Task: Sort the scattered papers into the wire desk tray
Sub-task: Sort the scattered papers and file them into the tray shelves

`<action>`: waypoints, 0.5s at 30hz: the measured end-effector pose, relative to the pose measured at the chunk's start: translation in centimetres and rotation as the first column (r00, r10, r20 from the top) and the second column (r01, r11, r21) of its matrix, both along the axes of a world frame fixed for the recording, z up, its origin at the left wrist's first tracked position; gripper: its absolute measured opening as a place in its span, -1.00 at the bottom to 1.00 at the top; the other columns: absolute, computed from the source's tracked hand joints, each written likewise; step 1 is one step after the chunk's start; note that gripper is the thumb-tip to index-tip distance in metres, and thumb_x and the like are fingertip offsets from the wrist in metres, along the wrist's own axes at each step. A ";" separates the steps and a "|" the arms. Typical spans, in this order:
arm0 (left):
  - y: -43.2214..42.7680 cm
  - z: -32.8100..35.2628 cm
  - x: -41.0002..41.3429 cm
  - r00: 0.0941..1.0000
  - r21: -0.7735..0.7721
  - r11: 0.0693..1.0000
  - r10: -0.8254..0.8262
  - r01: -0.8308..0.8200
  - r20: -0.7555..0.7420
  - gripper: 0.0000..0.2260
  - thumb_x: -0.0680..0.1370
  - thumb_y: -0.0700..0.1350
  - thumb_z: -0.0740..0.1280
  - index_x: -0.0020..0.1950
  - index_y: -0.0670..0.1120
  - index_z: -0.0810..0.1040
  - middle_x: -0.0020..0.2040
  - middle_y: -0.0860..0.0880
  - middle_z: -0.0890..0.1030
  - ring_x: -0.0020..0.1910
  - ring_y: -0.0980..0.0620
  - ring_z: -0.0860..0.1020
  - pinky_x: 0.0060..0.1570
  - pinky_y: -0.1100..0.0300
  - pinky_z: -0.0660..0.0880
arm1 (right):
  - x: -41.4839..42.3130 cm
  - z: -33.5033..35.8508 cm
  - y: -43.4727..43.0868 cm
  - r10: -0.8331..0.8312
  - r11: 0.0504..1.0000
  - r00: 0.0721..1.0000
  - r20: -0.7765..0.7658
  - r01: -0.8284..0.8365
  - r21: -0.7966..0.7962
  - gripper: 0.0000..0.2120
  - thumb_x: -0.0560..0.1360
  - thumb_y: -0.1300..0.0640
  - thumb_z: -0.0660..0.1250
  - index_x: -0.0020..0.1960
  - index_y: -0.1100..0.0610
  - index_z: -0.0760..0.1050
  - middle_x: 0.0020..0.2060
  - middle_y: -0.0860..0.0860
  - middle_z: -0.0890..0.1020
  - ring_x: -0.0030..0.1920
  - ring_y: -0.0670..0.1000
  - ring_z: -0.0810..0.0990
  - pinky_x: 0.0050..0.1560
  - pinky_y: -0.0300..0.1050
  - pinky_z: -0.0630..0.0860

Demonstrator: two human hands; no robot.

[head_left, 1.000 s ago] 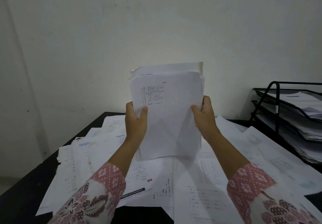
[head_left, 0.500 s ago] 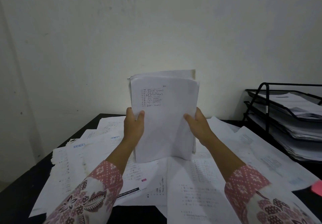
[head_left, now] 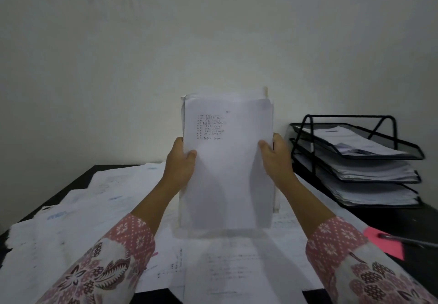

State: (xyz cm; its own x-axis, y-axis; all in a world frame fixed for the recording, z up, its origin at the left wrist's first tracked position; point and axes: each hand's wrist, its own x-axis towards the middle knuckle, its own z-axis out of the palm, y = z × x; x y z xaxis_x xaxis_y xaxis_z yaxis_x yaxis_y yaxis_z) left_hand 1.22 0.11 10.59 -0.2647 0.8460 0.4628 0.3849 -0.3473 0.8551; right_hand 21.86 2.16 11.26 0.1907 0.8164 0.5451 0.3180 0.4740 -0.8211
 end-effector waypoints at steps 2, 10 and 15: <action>0.2 0.2 1.4 0.996 0.000 0.996 -0.085 0.085 0.022 -0.83 0.60 -0.18 0.20 0.19 -0.06 0.35 0.07 0.01 0.47 0.00 0.01 0.49 -0.08 0.17 0.45 | 2.0 0.3 -0.2 -0.054 0.999 0.998 -0.039 0.054 0.007 -0.93 0.57 0.24 0.18 -0.04 0.24 0.40 -0.28 0.00 0.44 -0.29 -0.02 0.41 -0.31 -0.18 0.36; 0.7 -3.5 7.4 0.897 -0.212 0.882 -0.439 0.420 -0.054 -0.69 0.59 -0.13 0.26 0.33 -0.07 0.38 0.20 0.00 0.52 0.17 -0.03 0.52 0.06 0.17 0.47 | 11.4 -0.7 -1.0 -0.172 0.974 0.963 -0.208 0.134 -0.182 -0.81 0.52 0.17 0.28 0.05 0.28 0.49 -0.17 0.13 0.56 -0.17 0.07 0.48 -0.20 -0.13 0.41; 0.7 -4.4 9.7 0.835 -0.373 0.792 -0.545 0.484 -0.073 -0.69 0.59 -0.14 0.25 0.34 -0.03 0.37 0.19 0.02 0.53 0.11 0.01 0.54 0.10 0.11 0.49 | 15.9 -3.3 -1.1 -0.238 0.906 0.928 -0.287 0.105 -0.410 -0.67 0.54 0.22 0.26 0.28 0.28 0.39 0.08 0.19 0.54 -0.02 0.11 0.51 -0.03 -0.04 0.44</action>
